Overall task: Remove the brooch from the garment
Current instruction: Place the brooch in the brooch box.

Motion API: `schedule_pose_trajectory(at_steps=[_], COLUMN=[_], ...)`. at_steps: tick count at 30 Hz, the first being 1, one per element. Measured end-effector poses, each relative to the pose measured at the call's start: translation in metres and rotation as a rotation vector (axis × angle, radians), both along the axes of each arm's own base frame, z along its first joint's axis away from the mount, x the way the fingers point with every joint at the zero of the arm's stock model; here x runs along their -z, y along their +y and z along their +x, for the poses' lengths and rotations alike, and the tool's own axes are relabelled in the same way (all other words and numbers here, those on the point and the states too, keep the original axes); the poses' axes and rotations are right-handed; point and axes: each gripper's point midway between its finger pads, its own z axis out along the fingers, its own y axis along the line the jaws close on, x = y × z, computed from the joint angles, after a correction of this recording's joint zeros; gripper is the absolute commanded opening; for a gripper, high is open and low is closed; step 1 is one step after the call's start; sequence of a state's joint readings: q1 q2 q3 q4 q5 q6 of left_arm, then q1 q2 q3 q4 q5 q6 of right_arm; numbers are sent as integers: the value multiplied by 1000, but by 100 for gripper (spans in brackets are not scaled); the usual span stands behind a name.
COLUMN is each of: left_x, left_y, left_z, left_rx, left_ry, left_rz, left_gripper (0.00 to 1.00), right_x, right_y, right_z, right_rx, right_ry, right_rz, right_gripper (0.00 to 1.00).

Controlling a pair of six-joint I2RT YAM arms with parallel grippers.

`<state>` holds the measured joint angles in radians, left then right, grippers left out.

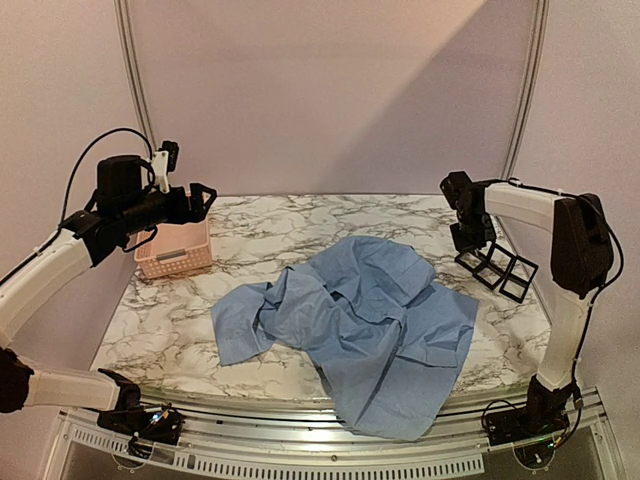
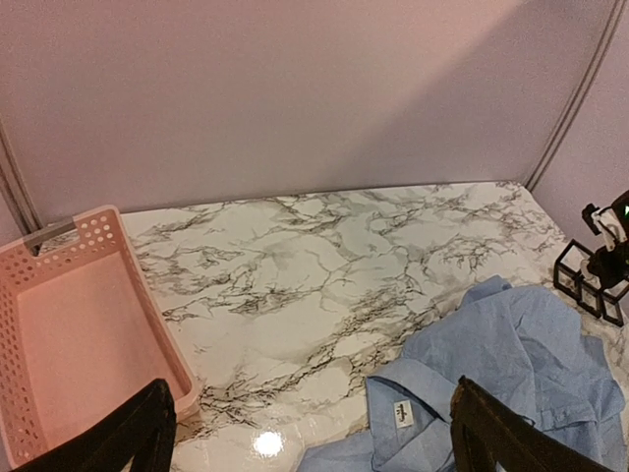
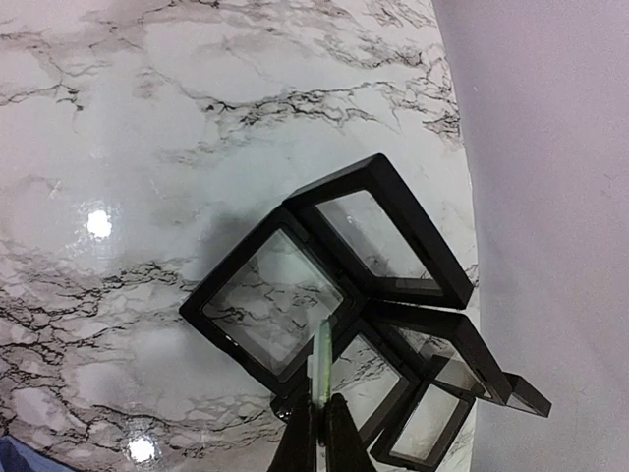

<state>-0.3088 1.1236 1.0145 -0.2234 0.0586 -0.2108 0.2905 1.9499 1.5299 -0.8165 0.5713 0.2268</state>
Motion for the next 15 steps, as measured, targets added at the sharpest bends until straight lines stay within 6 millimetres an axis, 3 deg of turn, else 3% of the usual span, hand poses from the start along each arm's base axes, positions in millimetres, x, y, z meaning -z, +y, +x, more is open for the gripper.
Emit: schedule_pose_trajectory(at_steps=[15], left_x=[4], left_y=[-1], left_z=[1], left_rx=[4], left_ry=[10], left_rz=[0], left_gripper=[97], right_x=[28], right_y=[-17], right_z=[6], right_rx=[-5], right_ry=[78], right_rz=[-102], right_gripper=[0])
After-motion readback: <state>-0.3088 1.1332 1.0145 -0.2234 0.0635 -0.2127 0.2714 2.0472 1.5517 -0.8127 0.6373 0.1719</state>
